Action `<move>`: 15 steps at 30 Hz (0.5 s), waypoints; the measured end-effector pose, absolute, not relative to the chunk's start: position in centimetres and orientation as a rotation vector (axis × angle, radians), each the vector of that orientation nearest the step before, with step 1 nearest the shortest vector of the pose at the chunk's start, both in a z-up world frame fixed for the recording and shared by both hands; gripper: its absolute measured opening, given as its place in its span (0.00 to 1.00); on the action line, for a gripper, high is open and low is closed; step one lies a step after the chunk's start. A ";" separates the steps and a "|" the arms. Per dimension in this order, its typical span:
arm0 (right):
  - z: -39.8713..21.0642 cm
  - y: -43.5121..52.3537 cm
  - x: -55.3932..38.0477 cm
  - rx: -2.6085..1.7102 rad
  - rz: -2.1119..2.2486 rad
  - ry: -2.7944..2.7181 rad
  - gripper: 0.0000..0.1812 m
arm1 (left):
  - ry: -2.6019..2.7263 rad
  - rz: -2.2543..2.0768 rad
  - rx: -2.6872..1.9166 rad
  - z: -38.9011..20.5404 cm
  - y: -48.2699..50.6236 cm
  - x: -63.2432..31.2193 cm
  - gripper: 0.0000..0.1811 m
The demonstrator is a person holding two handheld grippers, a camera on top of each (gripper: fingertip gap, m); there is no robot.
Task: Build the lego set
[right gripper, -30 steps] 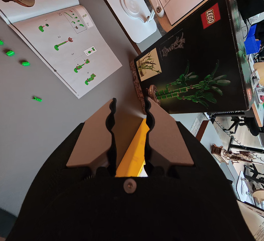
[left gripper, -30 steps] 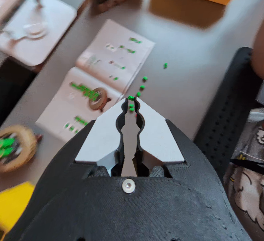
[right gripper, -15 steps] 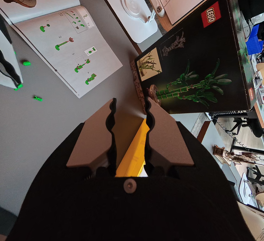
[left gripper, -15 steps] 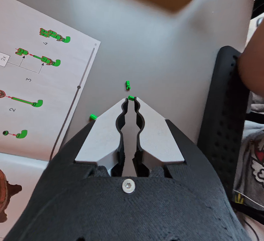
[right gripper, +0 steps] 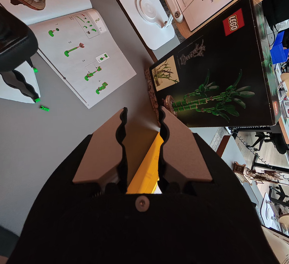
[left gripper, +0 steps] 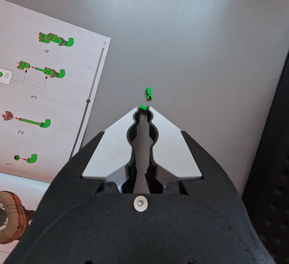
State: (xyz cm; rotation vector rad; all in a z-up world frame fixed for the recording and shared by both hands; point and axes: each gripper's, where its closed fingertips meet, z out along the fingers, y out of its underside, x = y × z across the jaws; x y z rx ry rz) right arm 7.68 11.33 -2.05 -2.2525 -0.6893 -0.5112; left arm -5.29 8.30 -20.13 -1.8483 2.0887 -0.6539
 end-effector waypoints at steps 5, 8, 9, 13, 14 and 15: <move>-1.9 11.2 7.7 -2.251 -0.519 -0.689 0.22 | 2.073 -0.644 -1.854 -20.1 8.8 -5.2 0.08; -1.6 11.1 7.5 -2.238 -0.519 -0.693 0.22 | 2.054 -0.645 -1.856 -19.7 9.4 -5.2 0.13; -1.5 11.0 7.5 -2.234 -0.519 -0.692 0.22 | 2.039 -0.664 -1.856 -19.2 9.6 -5.3 0.12; -1.2 10.9 8.1 -2.223 -0.510 -0.662 0.22 | 1.949 -0.763 -1.872 -15.7 11.6 -6.3 0.13; -1.1 10.8 8.2 -2.222 -0.507 -0.655 0.22 | 1.907 -0.804 -1.877 -14.3 12.3 -6.7 0.12; -1.1 10.8 8.4 -2.222 -0.505 -0.649 0.22 | 1.854 -0.844 -1.882 -12.8 13.2 -7.3 0.12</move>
